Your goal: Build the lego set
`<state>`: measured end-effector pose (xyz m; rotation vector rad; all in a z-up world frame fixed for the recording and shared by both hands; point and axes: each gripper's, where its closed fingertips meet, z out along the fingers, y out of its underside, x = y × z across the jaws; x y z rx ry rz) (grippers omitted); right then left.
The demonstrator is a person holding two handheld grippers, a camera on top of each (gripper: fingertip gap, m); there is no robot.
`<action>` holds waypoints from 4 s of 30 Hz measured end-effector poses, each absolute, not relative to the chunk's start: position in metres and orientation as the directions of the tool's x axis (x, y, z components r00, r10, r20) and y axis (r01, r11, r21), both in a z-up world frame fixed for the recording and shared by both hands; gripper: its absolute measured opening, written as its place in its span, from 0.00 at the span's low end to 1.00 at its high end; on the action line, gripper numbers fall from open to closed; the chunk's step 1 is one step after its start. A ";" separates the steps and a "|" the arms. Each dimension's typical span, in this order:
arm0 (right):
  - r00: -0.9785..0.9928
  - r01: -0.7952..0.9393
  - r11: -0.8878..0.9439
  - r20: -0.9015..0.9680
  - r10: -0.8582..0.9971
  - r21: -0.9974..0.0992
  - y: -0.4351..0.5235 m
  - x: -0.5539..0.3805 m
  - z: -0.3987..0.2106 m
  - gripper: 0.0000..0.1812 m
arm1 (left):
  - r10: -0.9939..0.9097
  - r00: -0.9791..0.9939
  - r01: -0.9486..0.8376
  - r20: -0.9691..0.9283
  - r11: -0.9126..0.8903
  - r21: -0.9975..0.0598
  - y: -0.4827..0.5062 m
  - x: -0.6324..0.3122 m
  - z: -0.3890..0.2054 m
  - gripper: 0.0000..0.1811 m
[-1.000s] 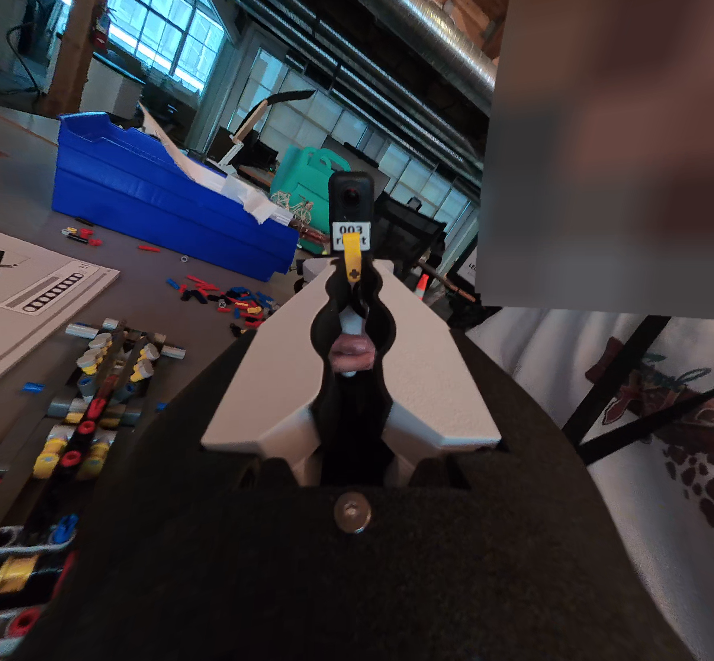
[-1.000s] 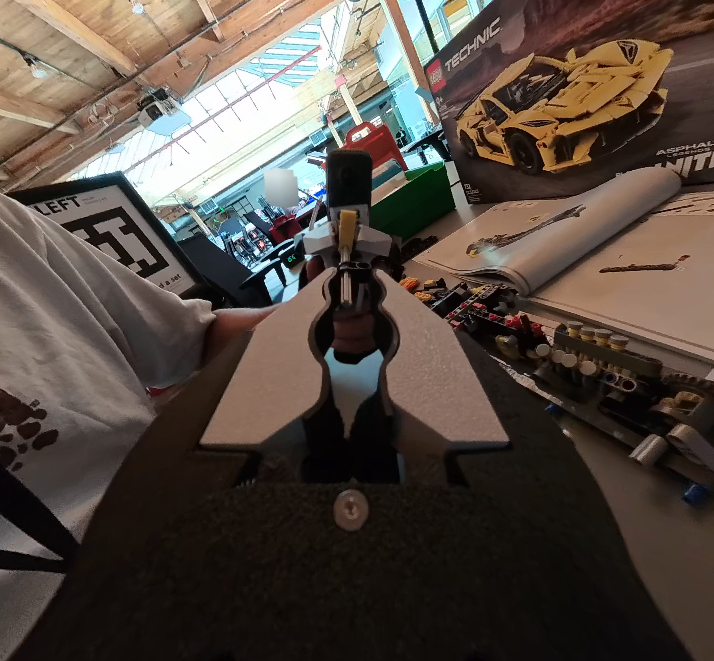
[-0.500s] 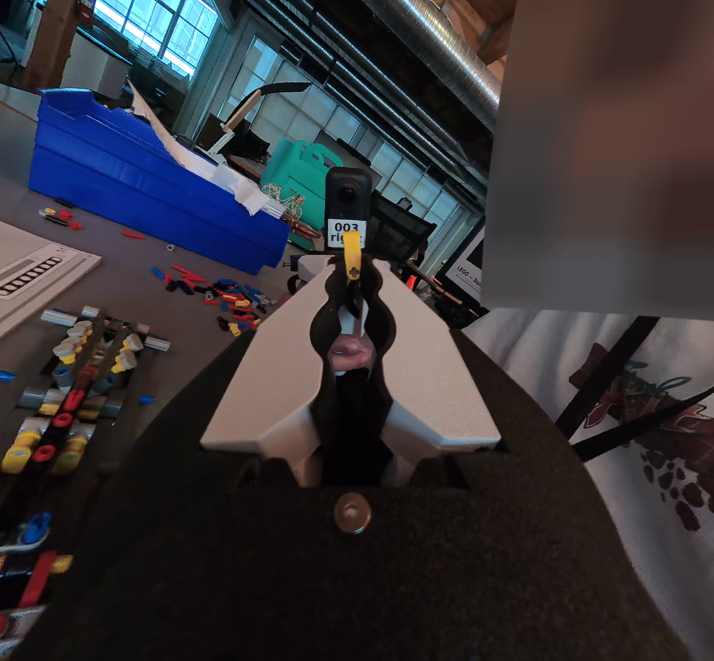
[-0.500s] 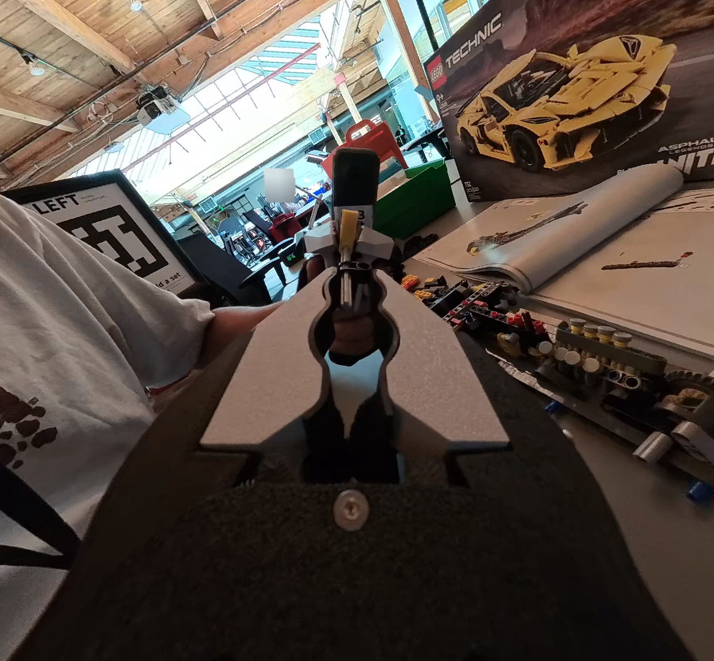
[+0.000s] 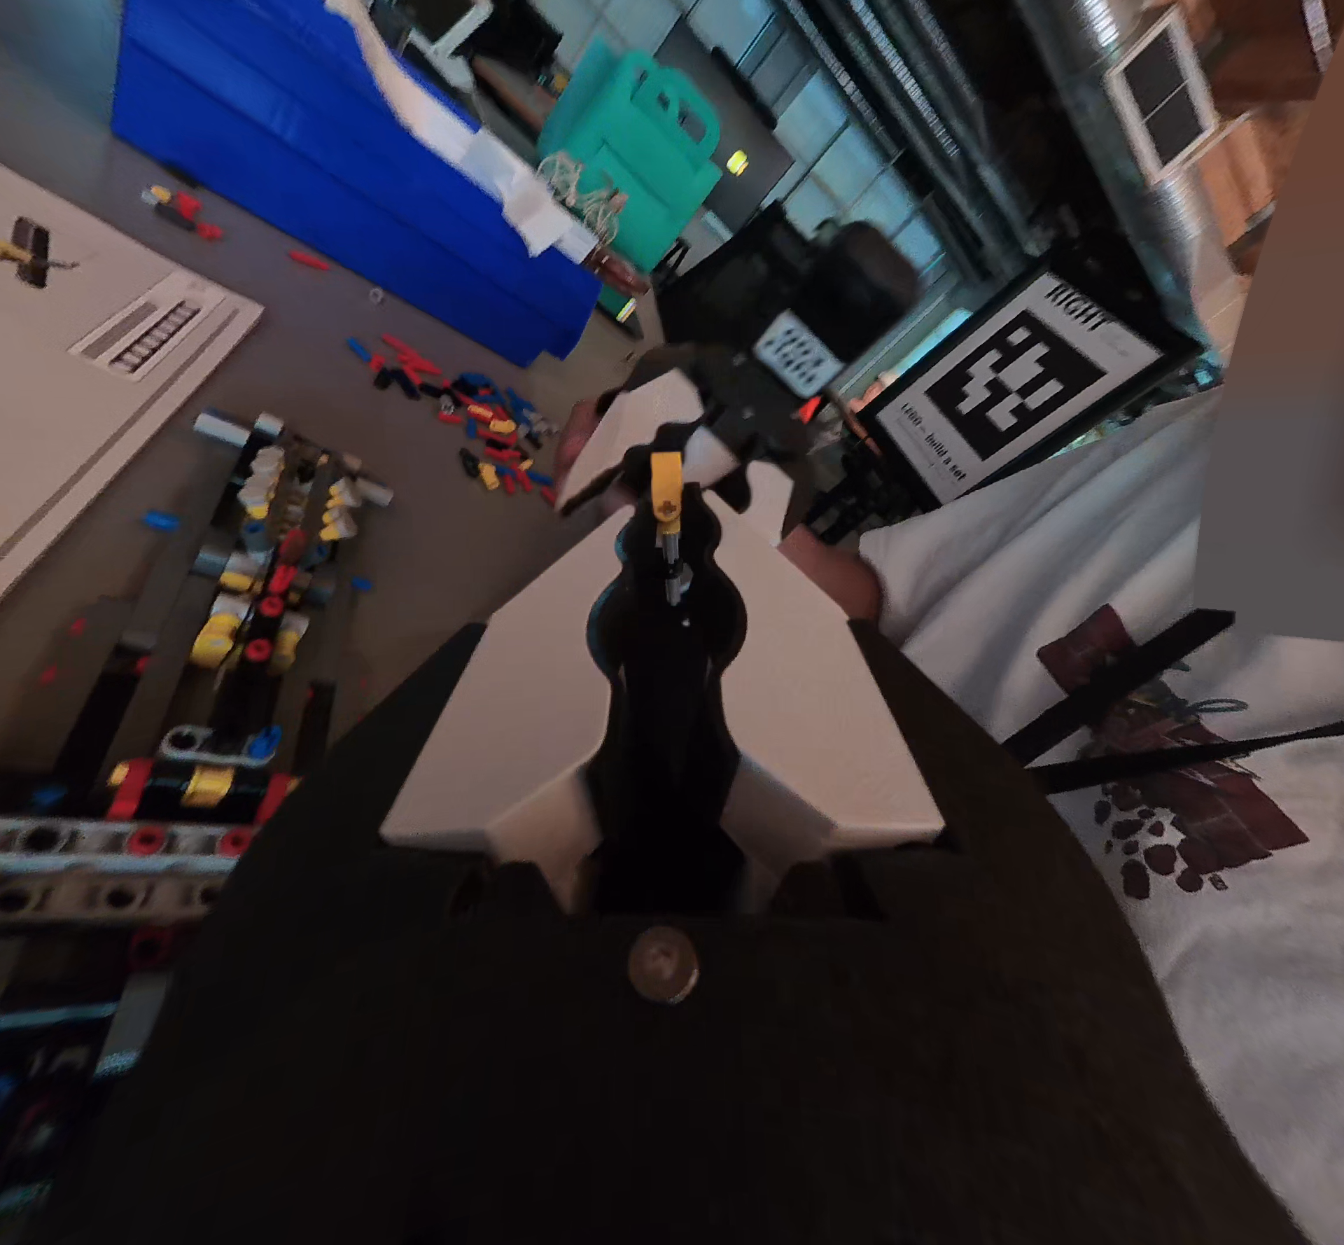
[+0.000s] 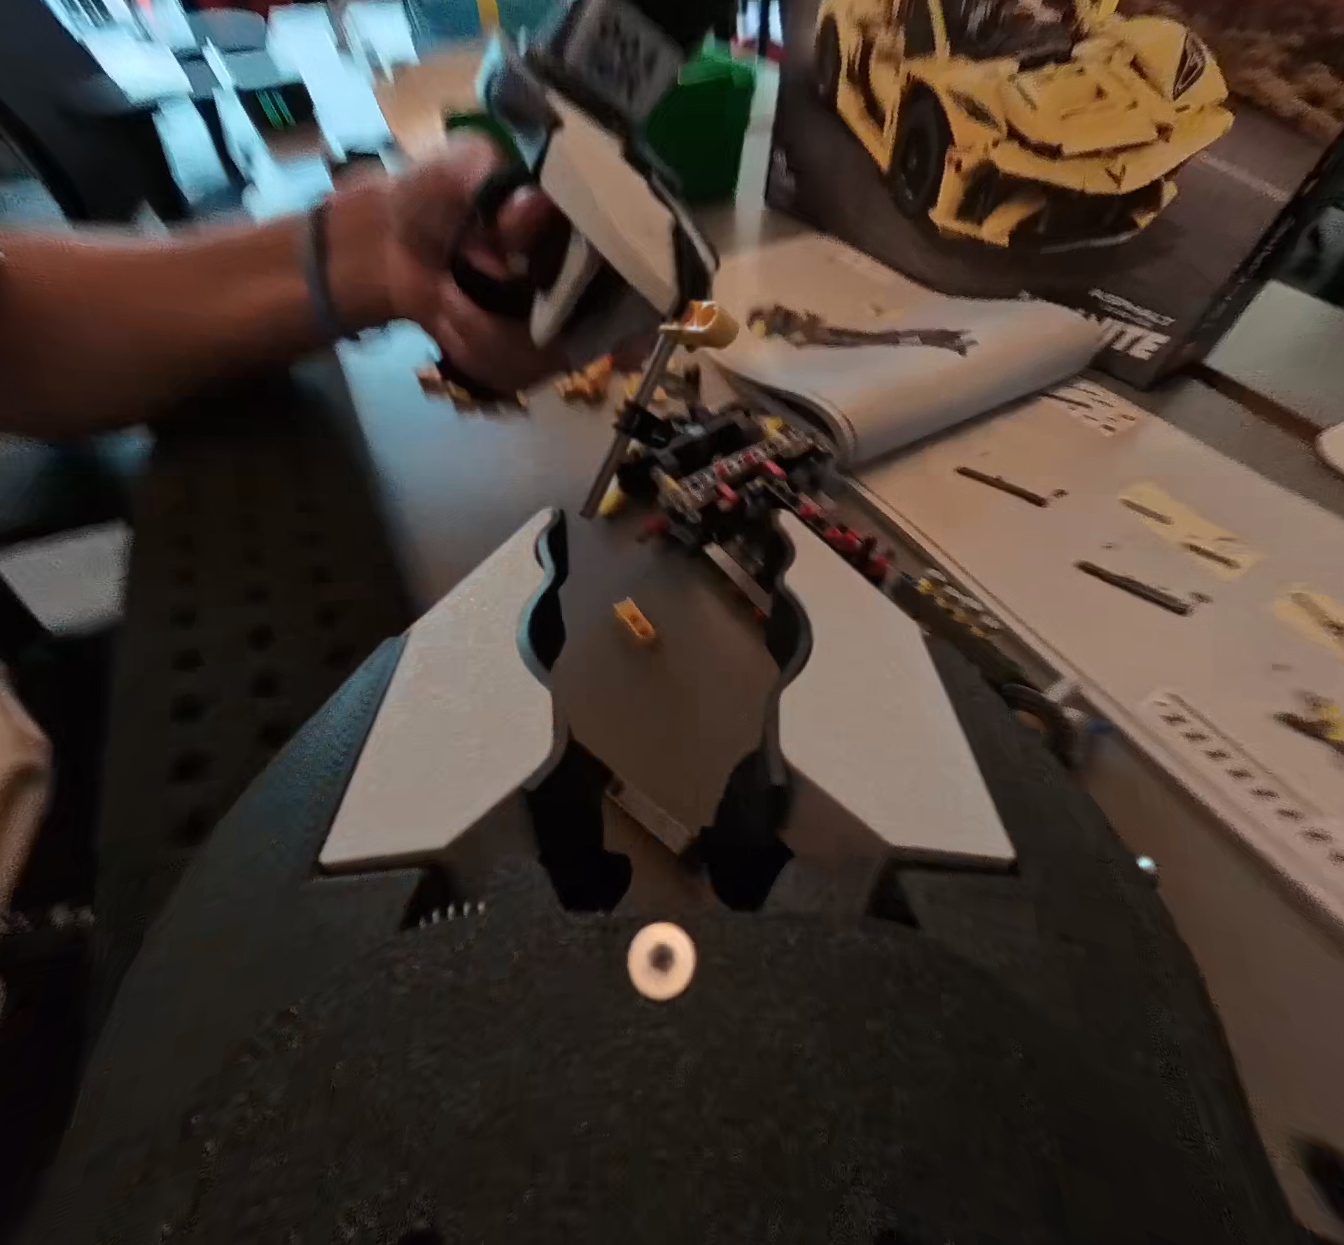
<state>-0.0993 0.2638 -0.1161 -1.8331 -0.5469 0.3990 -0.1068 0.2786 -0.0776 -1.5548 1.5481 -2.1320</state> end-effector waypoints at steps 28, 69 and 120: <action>0.723 0.302 -0.101 0.159 0.673 -0.948 0.254 -0.123 -0.079 0.38 | -0.844 -0.536 -0.274 0.005 0.168 -0.947 0.242 -0.120 -0.086 0.17; 0.824 -0.030 -0.347 -0.220 0.522 -0.937 0.262 -0.082 -0.101 0.18 | -0.708 -0.242 -0.247 -0.663 0.706 -0.664 0.273 -0.094 -0.130 0.01; 0.712 -0.260 -0.404 -0.457 0.534 -0.877 0.257 -0.082 -0.117 0.12 | -0.526 -0.233 -0.241 -0.818 0.846 -0.476 0.259 -0.089 -0.142 0.01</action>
